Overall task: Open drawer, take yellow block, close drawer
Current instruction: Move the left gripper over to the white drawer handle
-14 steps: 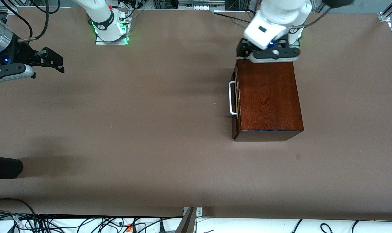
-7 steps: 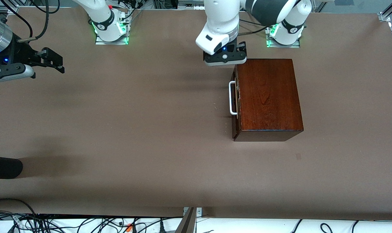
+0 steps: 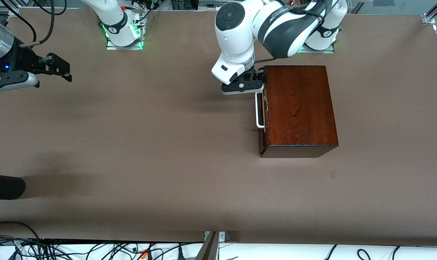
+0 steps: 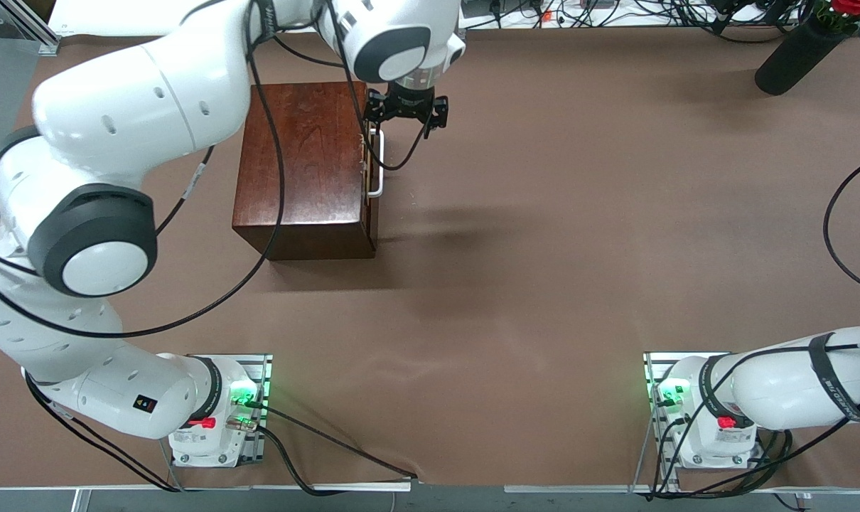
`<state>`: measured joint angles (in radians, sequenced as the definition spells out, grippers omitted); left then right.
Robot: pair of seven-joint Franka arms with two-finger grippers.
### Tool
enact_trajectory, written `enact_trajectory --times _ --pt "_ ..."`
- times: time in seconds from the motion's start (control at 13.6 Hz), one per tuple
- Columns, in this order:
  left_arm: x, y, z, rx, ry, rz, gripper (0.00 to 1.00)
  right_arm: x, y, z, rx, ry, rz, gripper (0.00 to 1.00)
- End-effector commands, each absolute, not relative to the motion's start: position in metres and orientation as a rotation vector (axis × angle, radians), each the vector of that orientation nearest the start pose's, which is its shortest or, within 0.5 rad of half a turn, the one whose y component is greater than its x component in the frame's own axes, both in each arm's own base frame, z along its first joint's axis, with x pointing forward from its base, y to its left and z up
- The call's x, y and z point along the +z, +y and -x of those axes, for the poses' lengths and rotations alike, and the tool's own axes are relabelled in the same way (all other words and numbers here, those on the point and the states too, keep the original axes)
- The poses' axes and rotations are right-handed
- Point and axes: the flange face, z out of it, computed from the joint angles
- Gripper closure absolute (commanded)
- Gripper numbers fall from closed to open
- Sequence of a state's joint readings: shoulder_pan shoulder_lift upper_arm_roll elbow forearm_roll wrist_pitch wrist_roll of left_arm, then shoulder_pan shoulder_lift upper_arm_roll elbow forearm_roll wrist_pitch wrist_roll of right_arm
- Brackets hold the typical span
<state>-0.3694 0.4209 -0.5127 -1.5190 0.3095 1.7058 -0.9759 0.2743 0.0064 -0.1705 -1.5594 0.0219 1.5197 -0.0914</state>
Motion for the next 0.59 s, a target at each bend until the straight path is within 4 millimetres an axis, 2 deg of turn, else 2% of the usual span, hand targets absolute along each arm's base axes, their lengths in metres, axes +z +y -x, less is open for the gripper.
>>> enact_trajectory --times 0.0,0.29,0.51 --pt "0.394 -0.463 -0.466 -0.027 -0.069 2.906 0.00 0.625 0.057 -0.548 0.077 -0.286 3.113 0.00" --pt "0.349 -0.461 -0.467 -0.026 -0.010 2.856 0.00 0.625 0.058 -0.548 0.077 -0.288 3.112 0.00" --pt "0.325 -0.460 -0.468 -0.028 0.030 2.819 0.00 0.625 0.058 -0.548 0.079 -0.288 3.112 0.00"
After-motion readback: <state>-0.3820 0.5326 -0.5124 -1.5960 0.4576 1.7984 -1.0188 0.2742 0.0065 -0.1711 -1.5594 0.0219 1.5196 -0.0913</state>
